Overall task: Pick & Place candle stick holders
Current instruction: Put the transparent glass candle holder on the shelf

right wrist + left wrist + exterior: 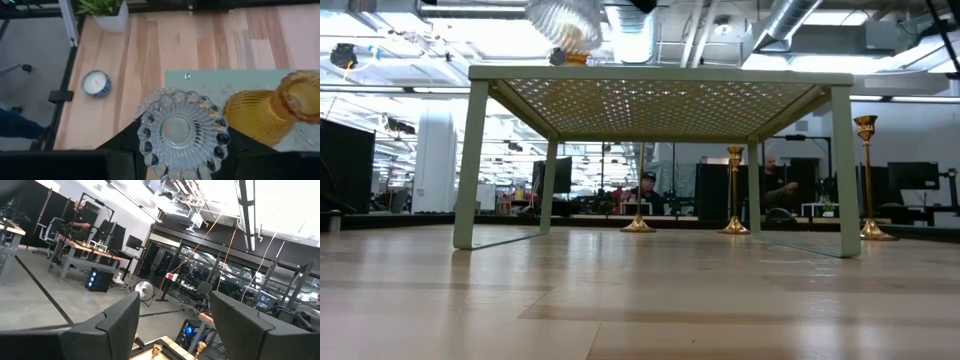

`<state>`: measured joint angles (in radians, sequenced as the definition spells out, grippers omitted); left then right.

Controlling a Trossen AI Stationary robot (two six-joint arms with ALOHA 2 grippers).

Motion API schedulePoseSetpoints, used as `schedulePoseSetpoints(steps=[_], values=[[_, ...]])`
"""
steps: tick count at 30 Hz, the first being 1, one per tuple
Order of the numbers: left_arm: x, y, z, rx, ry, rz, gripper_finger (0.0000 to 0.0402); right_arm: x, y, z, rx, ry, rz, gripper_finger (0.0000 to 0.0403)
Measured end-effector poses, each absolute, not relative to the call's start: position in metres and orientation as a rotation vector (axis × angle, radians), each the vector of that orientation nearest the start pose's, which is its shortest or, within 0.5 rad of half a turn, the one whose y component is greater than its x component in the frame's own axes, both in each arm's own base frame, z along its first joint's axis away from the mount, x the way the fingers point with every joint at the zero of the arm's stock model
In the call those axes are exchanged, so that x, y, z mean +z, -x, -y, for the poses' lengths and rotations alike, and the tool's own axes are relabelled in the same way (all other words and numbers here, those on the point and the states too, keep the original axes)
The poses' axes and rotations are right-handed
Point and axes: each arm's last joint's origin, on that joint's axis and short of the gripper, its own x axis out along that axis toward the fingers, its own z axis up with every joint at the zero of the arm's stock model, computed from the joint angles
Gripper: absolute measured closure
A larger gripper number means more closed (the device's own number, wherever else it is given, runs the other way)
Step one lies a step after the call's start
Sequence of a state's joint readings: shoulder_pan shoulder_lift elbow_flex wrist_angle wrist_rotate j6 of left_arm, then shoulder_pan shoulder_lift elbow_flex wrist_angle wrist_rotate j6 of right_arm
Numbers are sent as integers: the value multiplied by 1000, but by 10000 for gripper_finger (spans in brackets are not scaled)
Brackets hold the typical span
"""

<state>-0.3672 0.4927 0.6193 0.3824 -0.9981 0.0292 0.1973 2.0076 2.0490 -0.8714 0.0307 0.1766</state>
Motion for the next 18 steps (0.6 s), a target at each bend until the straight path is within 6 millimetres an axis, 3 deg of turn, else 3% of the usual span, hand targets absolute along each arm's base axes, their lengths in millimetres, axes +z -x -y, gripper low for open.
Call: schedulePoseSetpoints(steps=[7,18], values=[[360,-98,12,630,259,380,161,327,-440,-74,45,-72,-905,268],[360,-98,12,630,260,383,161,323,-445,-68,36,-82,-899,268]])
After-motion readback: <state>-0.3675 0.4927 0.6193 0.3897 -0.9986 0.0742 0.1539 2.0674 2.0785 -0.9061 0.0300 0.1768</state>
